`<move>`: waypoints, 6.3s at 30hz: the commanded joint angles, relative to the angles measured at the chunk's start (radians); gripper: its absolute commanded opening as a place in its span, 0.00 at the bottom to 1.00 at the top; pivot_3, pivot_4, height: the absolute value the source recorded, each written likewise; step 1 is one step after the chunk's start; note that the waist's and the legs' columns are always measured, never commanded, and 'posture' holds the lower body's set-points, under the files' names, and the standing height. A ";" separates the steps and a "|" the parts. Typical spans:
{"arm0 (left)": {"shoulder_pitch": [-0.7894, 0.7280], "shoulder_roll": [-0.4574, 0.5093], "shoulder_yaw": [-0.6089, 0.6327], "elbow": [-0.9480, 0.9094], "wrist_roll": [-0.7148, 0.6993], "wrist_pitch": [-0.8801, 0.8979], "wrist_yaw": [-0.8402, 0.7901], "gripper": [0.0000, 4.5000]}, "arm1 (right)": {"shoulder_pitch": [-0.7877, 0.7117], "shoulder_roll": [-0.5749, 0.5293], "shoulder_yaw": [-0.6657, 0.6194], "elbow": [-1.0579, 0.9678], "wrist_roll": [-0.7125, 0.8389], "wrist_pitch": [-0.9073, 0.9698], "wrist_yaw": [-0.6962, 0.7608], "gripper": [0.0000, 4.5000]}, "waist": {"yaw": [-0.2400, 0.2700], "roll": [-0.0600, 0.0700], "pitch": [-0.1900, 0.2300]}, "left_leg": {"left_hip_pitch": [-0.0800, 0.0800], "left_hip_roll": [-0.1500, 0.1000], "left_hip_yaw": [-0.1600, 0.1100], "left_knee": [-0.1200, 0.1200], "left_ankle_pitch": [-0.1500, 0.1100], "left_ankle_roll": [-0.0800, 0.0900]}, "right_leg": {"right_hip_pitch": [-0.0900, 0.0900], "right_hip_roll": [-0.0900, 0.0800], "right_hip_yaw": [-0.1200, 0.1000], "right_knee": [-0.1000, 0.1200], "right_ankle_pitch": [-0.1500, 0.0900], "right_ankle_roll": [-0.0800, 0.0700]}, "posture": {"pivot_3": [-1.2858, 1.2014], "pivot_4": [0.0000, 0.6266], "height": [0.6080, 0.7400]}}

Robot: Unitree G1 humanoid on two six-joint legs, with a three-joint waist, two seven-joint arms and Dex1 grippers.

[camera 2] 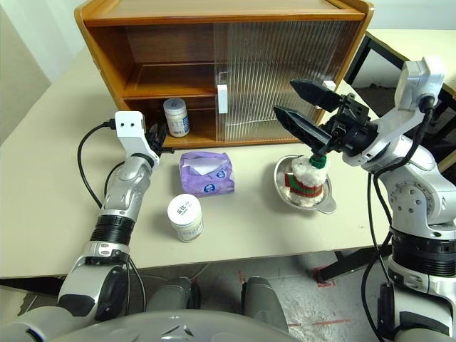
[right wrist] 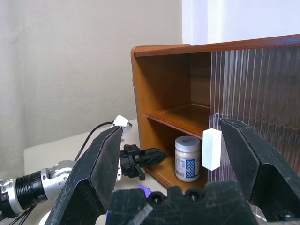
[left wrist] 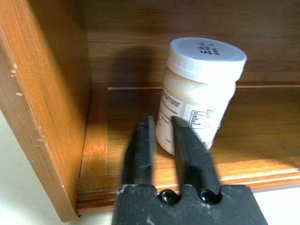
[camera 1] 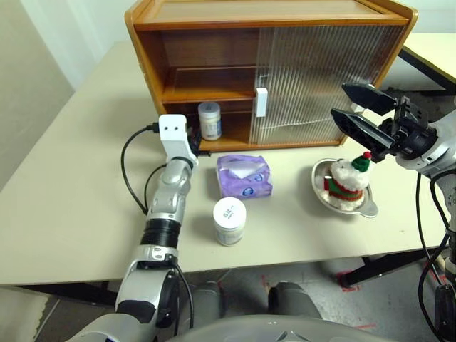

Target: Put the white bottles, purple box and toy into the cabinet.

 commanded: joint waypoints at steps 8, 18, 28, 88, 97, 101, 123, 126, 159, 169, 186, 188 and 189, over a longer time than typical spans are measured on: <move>-0.096 0.026 0.015 0.214 0.024 -0.089 0.069 0.01 | -0.003 -0.002 0.003 -0.008 0.004 0.002 0.002 1.00 | -0.001 0.000 0.000 | 0.000 0.000 0.000 0.000 0.000 0.000 | 0.000 0.000 0.000 0.000 0.000 0.000 | 0.48 0.00 1.00; -0.232 0.026 0.014 0.459 0.032 -0.198 0.082 0.01 | -0.004 -0.004 0.000 -0.014 0.006 0.003 -0.003 1.00 | -0.002 -0.001 0.000 | 0.000 0.000 0.000 0.000 0.000 0.000 | 0.000 0.000 0.000 0.000 0.000 0.001 | 0.47 0.00 1.00; -0.326 0.029 0.019 0.661 0.032 -0.268 0.084 0.01 | 0.009 -0.010 -0.009 -0.033 0.012 0.010 -0.015 1.00 | -0.005 -0.001 0.000 | 0.000 0.000 0.001 0.000 0.000 0.000 | 0.000 0.000 0.000 0.000 0.000 0.002 | 0.46 0.00 1.00; -0.457 -0.034 0.003 0.828 0.071 -0.298 -0.008 0.01 | 0.053 -0.026 -0.027 -0.085 0.033 0.015 -0.059 1.00 | -0.056 -0.001 0.000 | -0.001 -0.001 0.001 0.001 0.000 0.000 | 0.001 -0.001 0.000 -0.001 0.000 0.007 | 0.44 0.00 1.00; -0.379 0.014 0.049 0.695 0.013 -0.371 -0.093 0.01 | 0.040 -0.015 -0.009 -0.065 0.027 0.009 -0.049 1.00 | -0.057 -0.001 0.000 | 0.000 -0.001 0.001 0.001 0.000 0.000 | 0.000 -0.002 0.000 -0.001 0.001 0.006 | 0.46 0.00 1.00; -0.302 0.040 0.054 0.561 -0.020 -0.339 -0.166 0.01 | 0.027 -0.011 0.001 -0.047 0.023 0.006 -0.037 1.00 | -0.055 -0.001 0.000 | 0.000 -0.001 0.001 0.001 0.000 0.000 | 0.000 -0.002 0.000 -0.001 0.002 0.005 | 0.47 0.00 1.00; 0.181 0.491 0.042 -0.229 -0.401 0.012 -1.099 0.99 | -0.042 0.028 0.038 0.043 -0.017 -0.021 0.026 1.00 | -0.029 0.003 -0.003 | 0.001 0.001 0.001 0.000 0.000 0.000 | -0.001 -0.001 0.001 0.002 -0.001 -0.003 | 0.50 0.00 1.00; 0.239 0.567 0.042 -0.209 -0.427 -0.026 -1.277 0.99 | -0.049 0.031 0.041 0.050 -0.019 -0.023 0.030 1.00 | -0.025 0.004 -0.002 | 0.001 0.001 0.001 0.000 0.000 0.000 | -0.002 -0.001 0.001 0.002 -0.002 -0.004 | 0.51 0.00 1.00; 0.286 0.521 -0.273 -0.108 -0.391 -0.337 -1.606 0.99 | -0.016 0.004 0.005 -0.018 0.002 0.017 -0.008 1.00 | -0.007 0.007 -0.001 | 0.001 0.008 0.006 -0.004 0.001 0.001 | -0.005 -0.001 0.002 0.001 -0.005 -0.007 | 0.48 0.00 1.00; 0.264 0.482 -0.308 -0.024 -0.380 -0.361 -1.606 0.99 | -0.006 -0.016 -0.008 -0.031 0.013 0.028 -0.018 1.00 | -0.027 0.007 -0.001 | 0.001 0.008 0.007 -0.003 0.001 0.001 | -0.003 -0.001 0.002 0.001 -0.006 -0.003 | 0.47 0.00 1.00; 0.230 0.449 -0.333 0.035 -0.382 -0.379 -1.606 0.79 | 0.010 -0.027 -0.022 -0.040 0.019 0.029 -0.023 1.00 | -0.031 0.007 -0.001 | 0.001 0.009 0.007 -0.002 0.000 0.001 | -0.003 -0.001 0.002 0.001 -0.006 -0.002 | 0.46 0.00 1.00; 0.231 0.446 -0.330 0.035 -0.383 -0.378 -1.606 0.68 | 0.009 -0.026 -0.020 -0.039 0.018 0.027 -0.023 1.00 | -0.030 0.007 -0.001 | 0.001 0.009 0.007 -0.002 0.000 0.001 | -0.003 -0.001 0.002 0.001 -0.006 -0.002 | 0.46 0.00 1.00; 0.231 0.444 -0.327 0.035 -0.383 -0.375 -1.606 0.68 | 0.009 -0.026 -0.020 -0.038 0.018 0.027 -0.023 1.00 | -0.030 0.007 -0.001 | 0.001 0.009 0.007 -0.002 0.000 0.001 | -0.003 -0.001 0.002 0.001 -0.006 -0.002 | 0.46 0.00 1.00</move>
